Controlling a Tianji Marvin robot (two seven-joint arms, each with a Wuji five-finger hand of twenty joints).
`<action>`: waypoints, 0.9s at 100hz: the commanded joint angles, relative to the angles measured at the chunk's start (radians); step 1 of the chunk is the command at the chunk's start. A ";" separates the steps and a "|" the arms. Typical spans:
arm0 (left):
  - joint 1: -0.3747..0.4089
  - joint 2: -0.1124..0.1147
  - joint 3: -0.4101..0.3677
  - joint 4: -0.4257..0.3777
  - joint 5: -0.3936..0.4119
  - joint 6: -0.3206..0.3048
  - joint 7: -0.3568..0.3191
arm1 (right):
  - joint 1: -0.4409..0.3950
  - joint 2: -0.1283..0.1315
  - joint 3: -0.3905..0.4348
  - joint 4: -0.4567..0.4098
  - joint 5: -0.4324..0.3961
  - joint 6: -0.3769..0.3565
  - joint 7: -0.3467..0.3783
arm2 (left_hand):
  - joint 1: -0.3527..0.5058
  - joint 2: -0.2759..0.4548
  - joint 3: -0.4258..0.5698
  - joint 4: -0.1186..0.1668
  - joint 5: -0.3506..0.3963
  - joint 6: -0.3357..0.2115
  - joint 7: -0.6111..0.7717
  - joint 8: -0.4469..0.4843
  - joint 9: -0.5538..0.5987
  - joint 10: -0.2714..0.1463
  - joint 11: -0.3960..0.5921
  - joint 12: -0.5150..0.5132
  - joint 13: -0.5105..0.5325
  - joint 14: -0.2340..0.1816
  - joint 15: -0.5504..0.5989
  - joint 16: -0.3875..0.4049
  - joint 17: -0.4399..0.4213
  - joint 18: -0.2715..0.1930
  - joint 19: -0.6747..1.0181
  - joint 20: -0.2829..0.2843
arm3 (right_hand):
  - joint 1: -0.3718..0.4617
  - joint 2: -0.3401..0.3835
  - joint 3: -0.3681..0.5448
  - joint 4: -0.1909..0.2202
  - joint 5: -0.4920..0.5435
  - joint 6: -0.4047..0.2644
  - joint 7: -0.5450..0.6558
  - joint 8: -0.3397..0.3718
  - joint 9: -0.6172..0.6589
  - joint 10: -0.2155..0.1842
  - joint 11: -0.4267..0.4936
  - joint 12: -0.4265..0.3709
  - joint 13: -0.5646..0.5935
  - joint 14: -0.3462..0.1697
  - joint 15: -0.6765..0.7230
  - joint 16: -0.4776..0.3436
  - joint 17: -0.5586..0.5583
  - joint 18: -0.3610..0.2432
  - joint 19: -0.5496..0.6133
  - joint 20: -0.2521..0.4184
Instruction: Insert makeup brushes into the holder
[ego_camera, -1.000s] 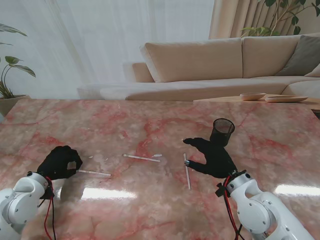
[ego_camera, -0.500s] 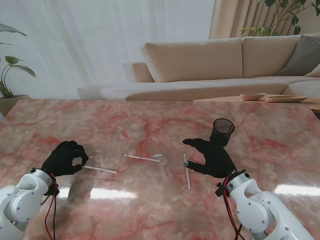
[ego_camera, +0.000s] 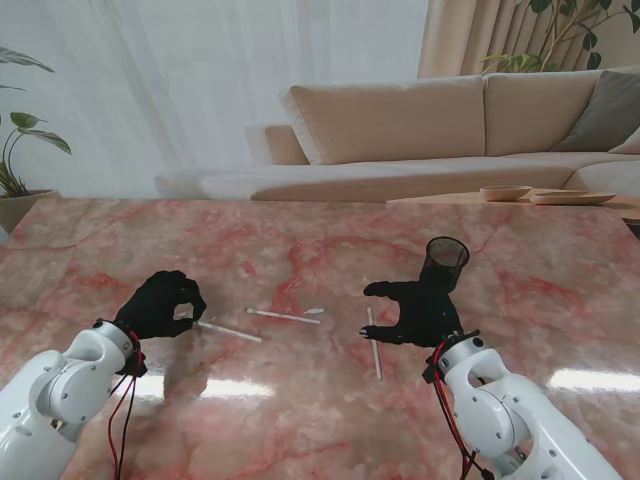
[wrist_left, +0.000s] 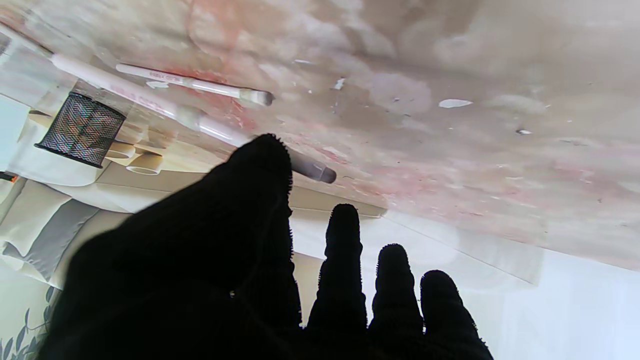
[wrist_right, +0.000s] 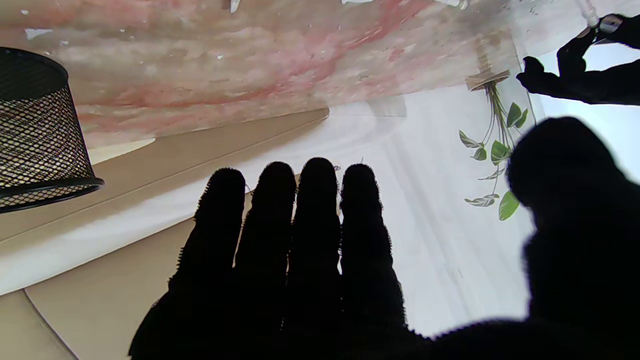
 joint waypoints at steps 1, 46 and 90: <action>-0.009 -0.006 0.014 -0.005 -0.005 0.005 -0.005 | 0.012 -0.008 -0.014 -0.012 -0.001 0.015 0.009 | 0.013 0.040 -0.017 -0.012 0.073 -0.064 0.102 0.043 0.021 0.006 0.004 0.015 -0.008 0.019 0.029 0.009 -0.007 -0.019 -0.002 0.018 | 0.038 -0.010 -0.034 -0.045 0.049 -0.022 0.031 -0.008 0.053 -0.013 0.023 0.010 0.067 0.006 0.021 0.028 0.040 0.005 0.063 0.022; -0.072 -0.009 0.104 -0.008 -0.038 0.027 -0.020 | 0.134 -0.008 -0.160 0.013 0.032 0.115 0.078 | 0.016 0.040 -0.018 -0.013 0.069 -0.063 0.107 0.041 0.014 0.008 -0.001 0.014 -0.011 0.020 0.027 0.007 -0.007 -0.019 -0.004 0.020 | 0.161 -0.006 -0.107 -0.106 0.158 -0.036 0.129 -0.048 0.187 0.001 0.035 0.018 0.193 0.037 0.063 0.059 0.122 0.039 0.197 0.007; -0.148 -0.016 0.213 0.022 -0.081 0.057 -0.015 | 0.257 -0.019 -0.329 0.072 0.097 0.199 0.107 | 0.015 0.039 -0.015 -0.014 0.067 -0.060 0.113 0.041 0.017 0.006 0.001 0.015 -0.007 0.022 0.029 0.008 -0.007 -0.016 -0.004 0.021 | 0.242 -0.033 -0.101 -0.119 0.164 -0.027 0.143 -0.080 0.197 0.012 0.032 0.004 0.212 0.043 0.063 0.057 0.136 0.044 0.217 -0.007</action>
